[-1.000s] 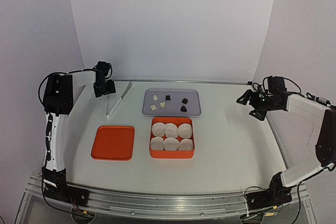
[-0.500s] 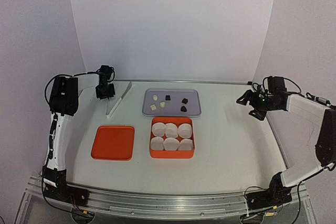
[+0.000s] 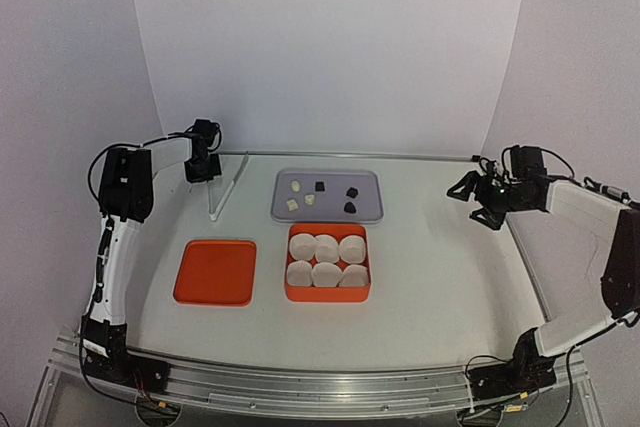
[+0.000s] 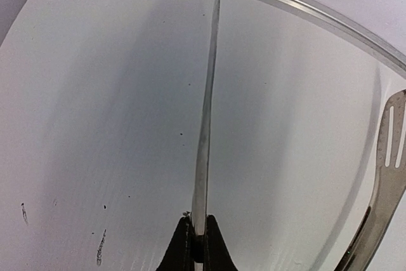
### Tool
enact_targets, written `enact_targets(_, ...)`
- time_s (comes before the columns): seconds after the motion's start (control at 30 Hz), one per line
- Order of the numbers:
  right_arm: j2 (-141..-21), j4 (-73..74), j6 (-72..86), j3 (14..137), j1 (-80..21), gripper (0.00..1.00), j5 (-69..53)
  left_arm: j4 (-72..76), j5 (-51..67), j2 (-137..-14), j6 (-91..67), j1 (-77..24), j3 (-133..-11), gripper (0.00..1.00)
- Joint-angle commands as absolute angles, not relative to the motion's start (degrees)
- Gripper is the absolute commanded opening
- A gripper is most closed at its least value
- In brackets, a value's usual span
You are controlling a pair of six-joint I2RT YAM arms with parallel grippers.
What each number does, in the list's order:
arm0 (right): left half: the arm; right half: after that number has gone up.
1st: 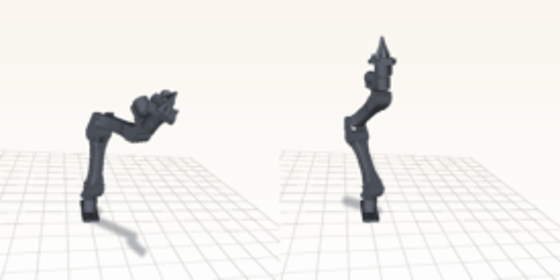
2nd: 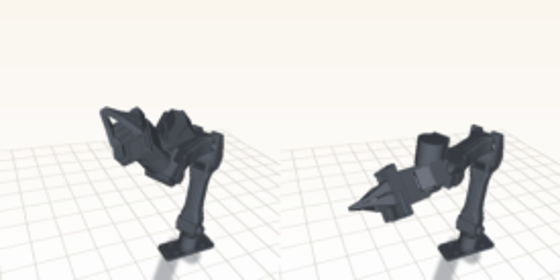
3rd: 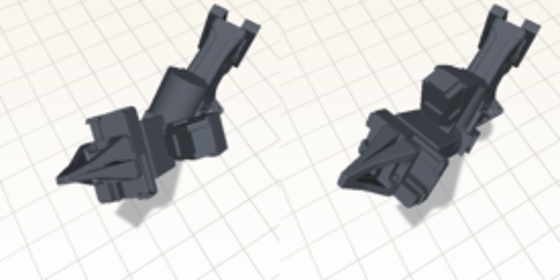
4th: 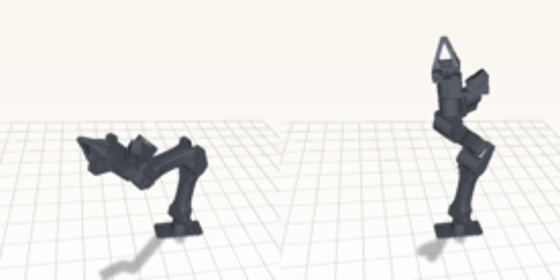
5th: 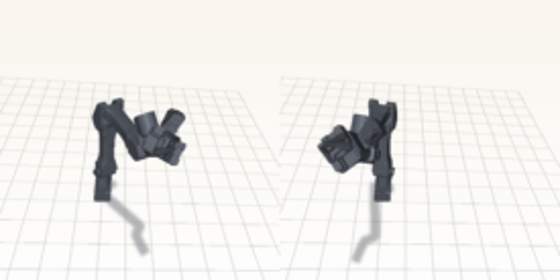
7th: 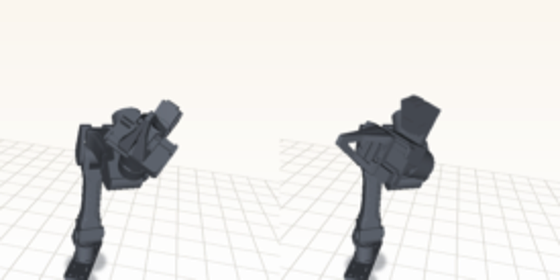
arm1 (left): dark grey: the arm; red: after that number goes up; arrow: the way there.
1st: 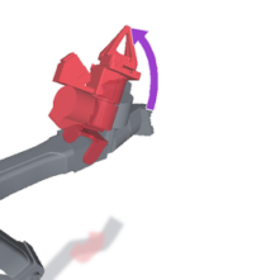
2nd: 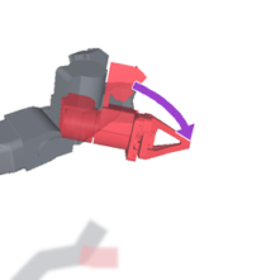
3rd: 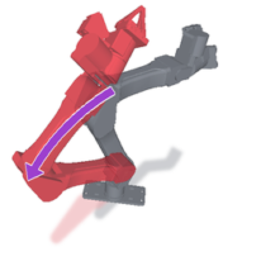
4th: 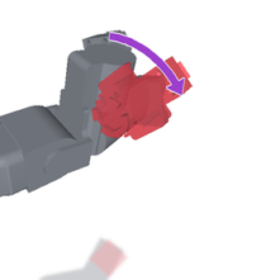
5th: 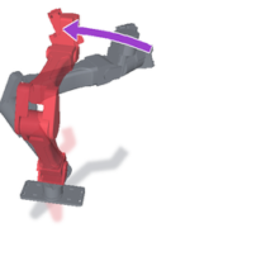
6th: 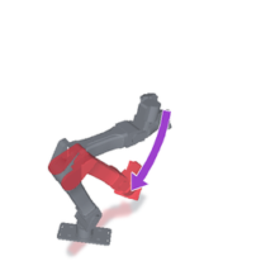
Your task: Pack the chocolate
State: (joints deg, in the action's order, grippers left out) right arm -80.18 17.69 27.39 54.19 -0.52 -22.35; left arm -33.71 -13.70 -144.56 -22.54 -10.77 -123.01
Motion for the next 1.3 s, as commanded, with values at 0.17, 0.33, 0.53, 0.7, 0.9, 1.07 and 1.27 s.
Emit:
enact_targets(0.17, -83.02, 14.96, 22.74, 66.95, -15.36, 0.98, -24.32, -19.06, -3.60, -119.67, -31.44, -18.47, -115.22, 0.00)
enact_targets(0.33, -89.41, 0.55, 27.10, 69.98, -25.01, 0.98, -30.06, 1.37, 11.68, -107.11, -45.58, -21.10, -96.88, 0.00)
enact_targets(0.53, -98.24, -22.05, 34.30, 73.16, -32.50, 0.98, -36.23, 28.91, 18.82, -98.27, -59.85, -23.87, -80.11, 0.00)
enact_targets(0.7, -104.36, -39.63, 44.05, 77.16, -34.89, 0.98, -41.96, 36.98, 22.44, -96.79, -64.07, -25.72, -76.06, 0.00)
enact_targets(0.9, -111.60, -43.83, 50.76, 86.31, -37.24, 0.98, -46.44, 45.15, 25.10, -97.53, -67.73, -28.60, -74.84, 0.00)
enact_targets(1.07, -115.59, -45.55, 54.51, 91.85, -38.10, 0.97, -47.92, 45.01, 24.06, -97.91, -67.25, -30.55, -75.91, 0.00)
enact_targets(1.27, -118.36, -47.17, 58.88, 96.26, -39.82, 0.97, -51.01, 46.98, 24.36, -99.69, -70.80, -30.85, -75.62, 0.00)
